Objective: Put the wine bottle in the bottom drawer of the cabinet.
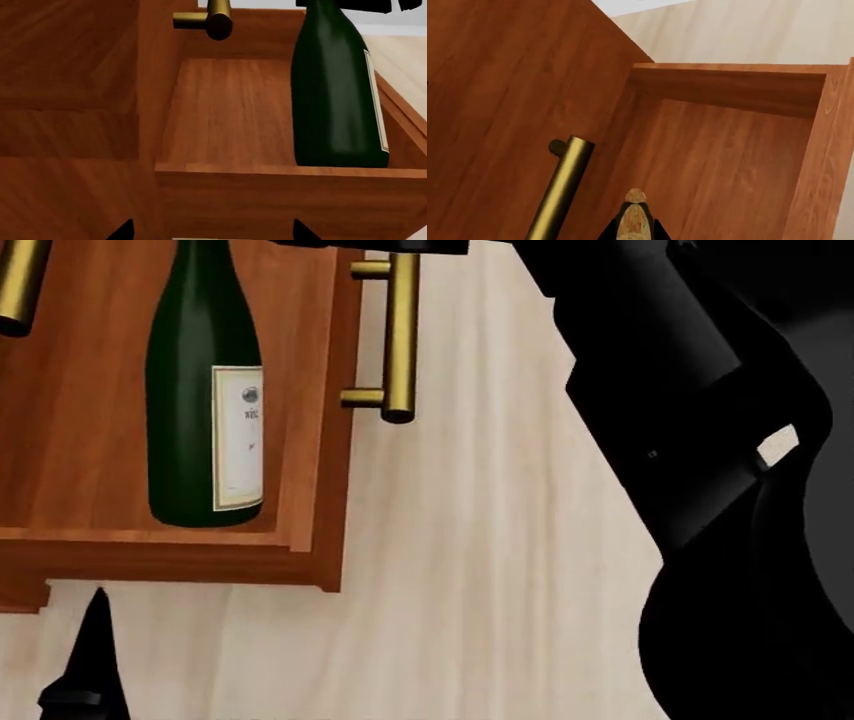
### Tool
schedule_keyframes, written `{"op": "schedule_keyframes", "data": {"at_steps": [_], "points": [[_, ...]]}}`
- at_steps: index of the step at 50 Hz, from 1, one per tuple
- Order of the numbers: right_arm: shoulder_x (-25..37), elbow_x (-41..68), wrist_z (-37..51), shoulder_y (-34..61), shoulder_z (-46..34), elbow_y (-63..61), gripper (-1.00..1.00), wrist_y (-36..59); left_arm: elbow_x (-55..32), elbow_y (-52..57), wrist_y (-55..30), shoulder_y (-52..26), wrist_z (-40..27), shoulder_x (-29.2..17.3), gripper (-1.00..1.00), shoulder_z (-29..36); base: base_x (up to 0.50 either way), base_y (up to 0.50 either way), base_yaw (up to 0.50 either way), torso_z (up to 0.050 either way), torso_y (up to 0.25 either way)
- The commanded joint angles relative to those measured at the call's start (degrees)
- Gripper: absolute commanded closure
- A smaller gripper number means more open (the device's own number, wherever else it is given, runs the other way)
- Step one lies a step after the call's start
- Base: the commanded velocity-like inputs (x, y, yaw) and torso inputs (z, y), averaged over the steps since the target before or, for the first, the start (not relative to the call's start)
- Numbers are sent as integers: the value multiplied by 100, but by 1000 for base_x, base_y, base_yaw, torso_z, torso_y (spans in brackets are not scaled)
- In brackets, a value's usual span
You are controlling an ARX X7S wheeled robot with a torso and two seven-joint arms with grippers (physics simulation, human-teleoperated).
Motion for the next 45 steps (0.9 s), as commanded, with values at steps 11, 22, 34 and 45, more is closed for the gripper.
{"op": "schedule_keyframes", "data": {"at_steps": [11, 22, 34, 45], "points": [[-76, 88, 160, -420, -815, -184, 100, 24, 22, -48, 168, 118, 45, -20, -100, -39, 0, 0, 0, 0, 0], [-76, 36, 165, -477, -813, -193, 100, 76, 37, -106, 222, 159, 78, -20, -100, -37, 0, 0, 0, 0, 0], [-76, 36, 165, -477, -813, -193, 100, 76, -22, -137, 278, 179, 106, -57, -100, -83, 0, 0, 0, 0, -1], [-76, 36, 165, -477, -813, -193, 100, 76, 10, -200, 399, 270, 139, -89, -100, -134, 0, 0, 0, -1, 0]]}}
